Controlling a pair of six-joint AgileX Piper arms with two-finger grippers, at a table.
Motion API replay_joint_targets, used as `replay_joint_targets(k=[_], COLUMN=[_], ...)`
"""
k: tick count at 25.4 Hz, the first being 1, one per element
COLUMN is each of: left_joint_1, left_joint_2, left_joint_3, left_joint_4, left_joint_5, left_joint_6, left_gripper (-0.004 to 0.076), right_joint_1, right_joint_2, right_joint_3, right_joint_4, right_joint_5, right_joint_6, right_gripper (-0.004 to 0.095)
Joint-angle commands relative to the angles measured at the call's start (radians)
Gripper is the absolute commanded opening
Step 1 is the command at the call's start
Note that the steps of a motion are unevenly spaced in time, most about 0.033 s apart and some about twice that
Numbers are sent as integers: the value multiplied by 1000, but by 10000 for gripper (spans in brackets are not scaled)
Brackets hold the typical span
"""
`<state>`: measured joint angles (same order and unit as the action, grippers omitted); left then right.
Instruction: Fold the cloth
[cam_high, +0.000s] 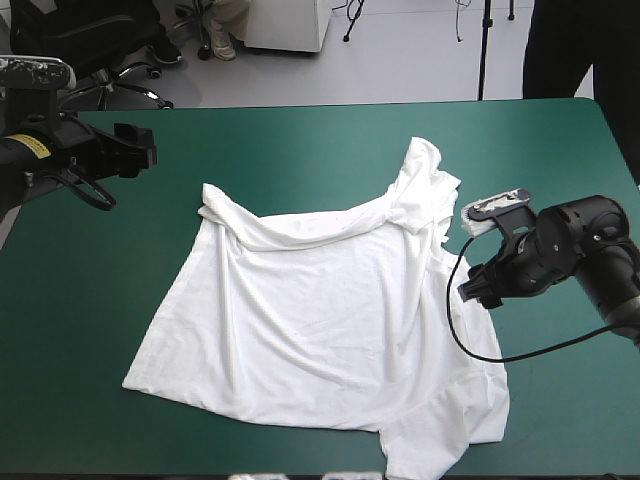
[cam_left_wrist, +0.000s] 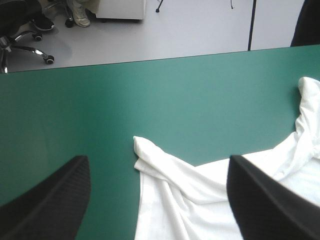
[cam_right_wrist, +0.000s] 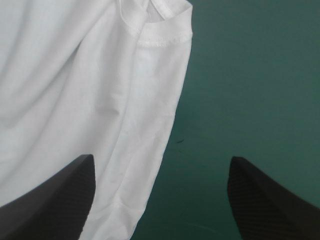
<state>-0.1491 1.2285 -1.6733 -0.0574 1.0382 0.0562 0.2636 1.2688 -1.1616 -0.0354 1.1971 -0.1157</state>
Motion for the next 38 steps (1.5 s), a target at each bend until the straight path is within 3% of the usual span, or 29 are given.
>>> replay_joint_targets(k=[1, 9, 14, 22, 27, 28, 32, 38], left_joint_1=[-1, -1, -1, -1, -1, -1, -1, -1], left_joint_2=[-22, -22, -22, -20, -20, -20, -20, -20], left_joint_3=[-28, -28, -28, -28, -28, -28, -28, -28], left_joint_4=[-23, -23, -17, -15, -12, -12, -12, -7], left_joint_5=[-54, -20, -7, 33, 48, 56, 75, 88], left_joint_6=[0, 3, -2, -2, -2, -2, -2, -2], left_gripper=[548, 548, 548, 548, 548, 548, 548, 548], right_joint_1=[3, -1, -5, -43, -52, -52, -52, -104], right_joint_2=[6, 215, 308, 394, 420, 427, 450, 417], right_joint_3=[44, 54, 54, 54, 56, 63, 63, 47], right_joint_4=[-15, -22, -22, 8, 67, 72, 73, 6], right_joint_5=[-126, -296, -333, -346, -342, -345, -341, -333], right_joint_6=[2, -2, -21, -58, -81, -81, -81, -58], right_gripper=[689, 688, 683, 587, 414, 282, -15, -17])
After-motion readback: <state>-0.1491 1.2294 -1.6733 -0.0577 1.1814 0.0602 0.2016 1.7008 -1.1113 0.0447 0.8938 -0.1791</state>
